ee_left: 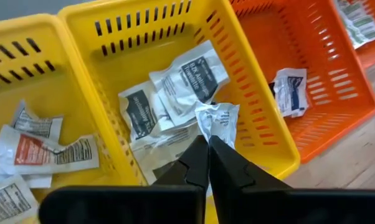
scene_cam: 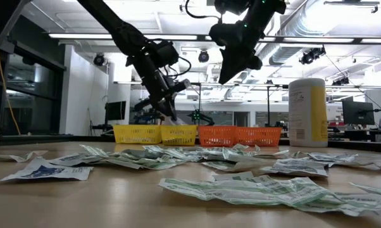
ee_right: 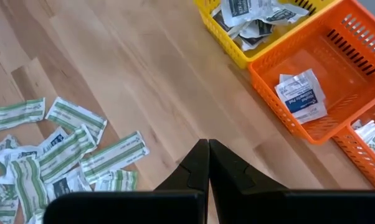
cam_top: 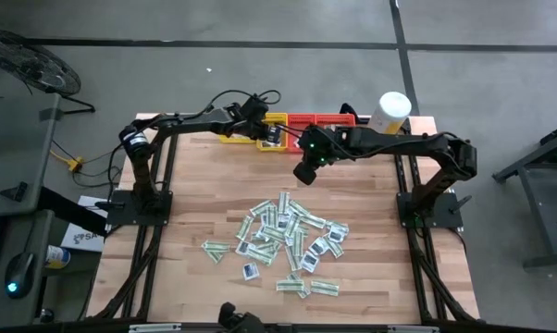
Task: Pick & Place First Aid Supplies
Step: Put the gray packet into the right yellow bin, then put the green pad into the right orange bin
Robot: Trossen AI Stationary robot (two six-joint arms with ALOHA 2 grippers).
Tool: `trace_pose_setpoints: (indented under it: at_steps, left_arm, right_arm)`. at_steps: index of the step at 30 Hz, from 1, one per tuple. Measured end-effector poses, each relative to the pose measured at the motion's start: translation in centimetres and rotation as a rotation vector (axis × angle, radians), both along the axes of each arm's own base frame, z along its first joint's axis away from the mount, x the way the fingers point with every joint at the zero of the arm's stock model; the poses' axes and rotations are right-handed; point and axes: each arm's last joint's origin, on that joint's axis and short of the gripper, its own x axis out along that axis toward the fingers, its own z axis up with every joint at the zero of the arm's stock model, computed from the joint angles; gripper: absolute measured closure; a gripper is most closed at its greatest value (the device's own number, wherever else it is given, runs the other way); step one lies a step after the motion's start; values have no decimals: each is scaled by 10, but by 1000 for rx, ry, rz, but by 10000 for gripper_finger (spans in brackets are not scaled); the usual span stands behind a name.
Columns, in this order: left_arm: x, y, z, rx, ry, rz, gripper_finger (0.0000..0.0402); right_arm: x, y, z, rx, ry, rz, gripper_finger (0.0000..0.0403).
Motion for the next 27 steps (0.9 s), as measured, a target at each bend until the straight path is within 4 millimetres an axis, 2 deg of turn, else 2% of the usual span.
trace_pose_setpoints:
  at_steps: [4,11,16,19,22,27]
  left_arm:
    - [0,0,-1,-3,1,2,361]
    - [-1,-1,-1,-40,0,-20,279]
    - [-16,-9,6,-139,69,-81,258]
    - [-25,-26,12,-163,184,-127,257]
    - [-31,-50,19,-180,276,-191,257]
    - [-45,-94,15,-232,285,-255,257]
  right_arm:
    - [-1,0,0,2,9,16,402]
    - [-1,2,-1,7,24,86,402]
    - [2,3,0,19,-15,179,402]
    - [2,5,-6,44,-22,209,402]
    - [1,7,-14,79,-21,248,402]
    - [-4,11,-24,97,7,272,402]
